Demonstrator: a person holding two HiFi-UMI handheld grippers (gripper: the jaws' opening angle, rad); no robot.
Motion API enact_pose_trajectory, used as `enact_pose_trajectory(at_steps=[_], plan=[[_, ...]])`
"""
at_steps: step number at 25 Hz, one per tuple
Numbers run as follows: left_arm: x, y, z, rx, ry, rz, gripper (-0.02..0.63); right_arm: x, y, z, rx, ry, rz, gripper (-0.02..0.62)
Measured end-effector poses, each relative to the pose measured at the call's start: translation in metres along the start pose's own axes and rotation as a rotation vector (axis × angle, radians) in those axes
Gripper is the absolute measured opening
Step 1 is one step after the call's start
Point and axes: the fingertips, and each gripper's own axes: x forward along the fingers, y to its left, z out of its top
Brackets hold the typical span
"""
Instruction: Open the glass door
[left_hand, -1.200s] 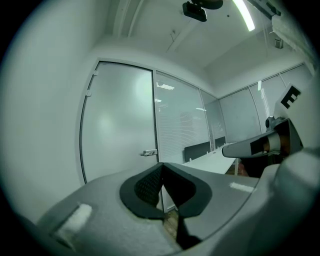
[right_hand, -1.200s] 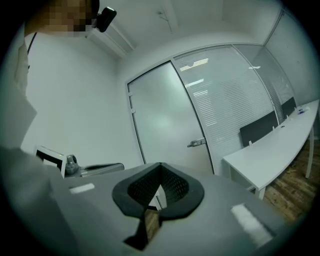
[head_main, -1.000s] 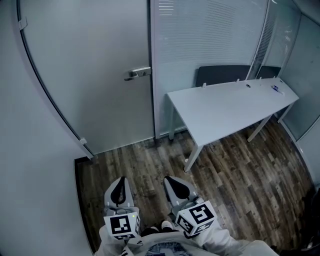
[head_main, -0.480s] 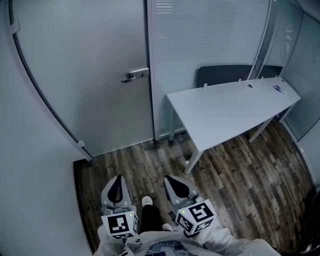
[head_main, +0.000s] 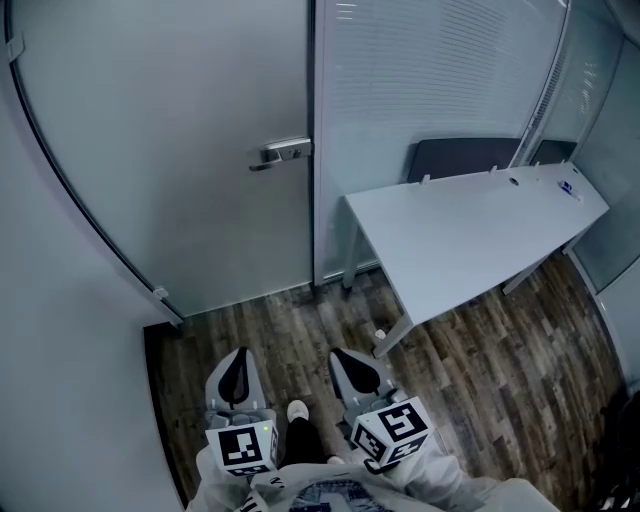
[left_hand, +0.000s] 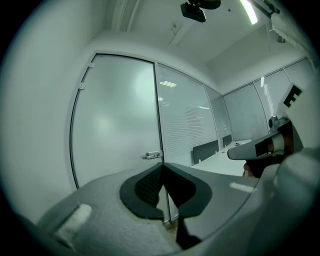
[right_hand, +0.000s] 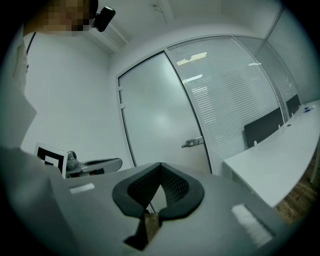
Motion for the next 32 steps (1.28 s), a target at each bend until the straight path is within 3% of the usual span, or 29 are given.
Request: enact_pose_trajectory(at_steps=[14,21,32], plan=[[0.102,0.069,0.002,0.006,-0.019,-0.007,0.005,0.120,-0.016,0.028,-0.012,0.009,-0.017,0.005],[0.144,0.088,0.000,-0.001,-0.025,-0.050,0.005,0.171,-0.023,0.032,-0.014,0.025,-0.041,0.005],[0.175,0.105,-0.001,-0.055,-0.038,-0.088,0.005,0.199,-0.029,0.038,-0.039,0.034,-0.100,0.005]])
